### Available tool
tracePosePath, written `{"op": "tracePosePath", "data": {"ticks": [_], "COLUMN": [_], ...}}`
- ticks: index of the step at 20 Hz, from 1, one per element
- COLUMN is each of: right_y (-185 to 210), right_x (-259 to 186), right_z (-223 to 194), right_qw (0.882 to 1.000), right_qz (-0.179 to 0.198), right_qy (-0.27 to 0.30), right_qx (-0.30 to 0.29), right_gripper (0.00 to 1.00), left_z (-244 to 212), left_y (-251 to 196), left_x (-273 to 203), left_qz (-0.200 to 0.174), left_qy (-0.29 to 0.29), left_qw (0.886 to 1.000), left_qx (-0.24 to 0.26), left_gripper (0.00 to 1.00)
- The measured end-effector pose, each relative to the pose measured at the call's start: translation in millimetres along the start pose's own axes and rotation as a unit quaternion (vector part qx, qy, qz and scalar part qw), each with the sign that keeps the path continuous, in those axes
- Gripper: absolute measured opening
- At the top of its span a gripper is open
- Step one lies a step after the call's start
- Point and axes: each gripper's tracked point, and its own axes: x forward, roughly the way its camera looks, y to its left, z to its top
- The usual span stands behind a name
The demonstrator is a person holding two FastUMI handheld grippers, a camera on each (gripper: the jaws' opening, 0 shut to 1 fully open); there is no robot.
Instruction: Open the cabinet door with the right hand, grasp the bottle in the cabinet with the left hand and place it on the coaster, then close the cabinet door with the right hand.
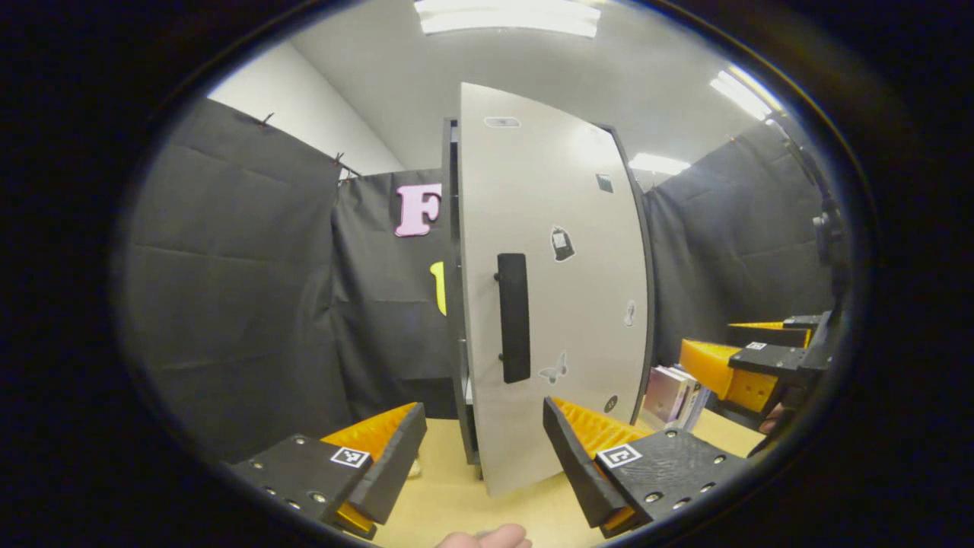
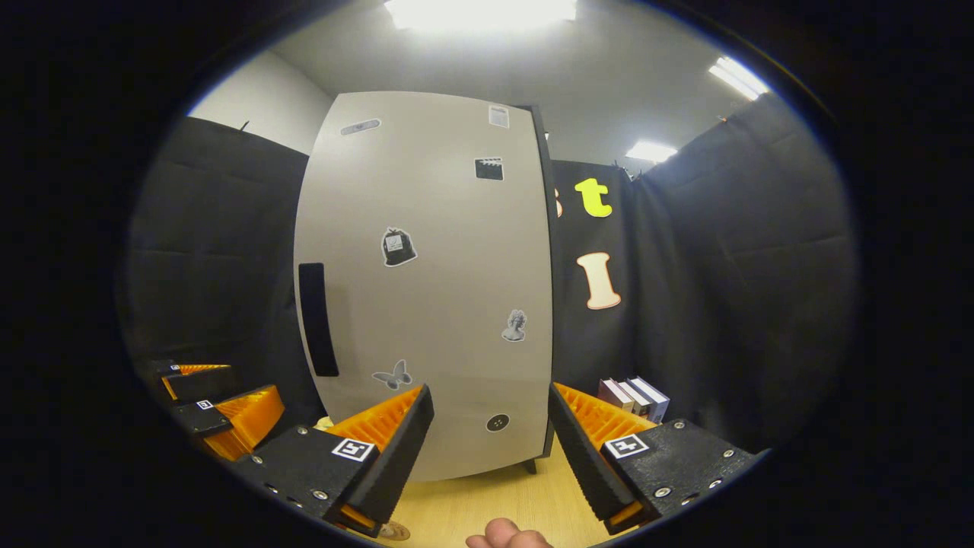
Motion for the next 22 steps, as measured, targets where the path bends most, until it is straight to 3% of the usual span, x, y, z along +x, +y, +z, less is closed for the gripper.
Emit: {"op": "tracePosePath", "data": {"ticks": [6,14,19,22], "right_y": [-11,-14,-15,-16], "right_x": [21,36,41,42], "right_z": [-3,-13,-17,-15], "right_qw": [0.999,0.999,0.999,0.999], "right_qz": [0.01,0.005,0.012,0.002], "right_qy": [0.009,0.02,0.032,0.025], "right_qx": [-0.031,-0.046,-0.034,-0.032], "right_gripper": [0.94,0.94,0.94,0.94], "left_z": [8,-1,-15,-13], "left_y": [-26,-47,-55,-48], "left_x": [24,58,82,89], "left_qz": [-0.014,-0.014,-0.038,-0.041], "left_qy": [-0.004,0.004,0.025,0.019], "left_qw": [0.999,1.0,0.996,0.996], "left_qx": [-0.034,-0.023,-0.08,-0.081], "left_gripper": [0.9,0.92,0.9,0.89]}}
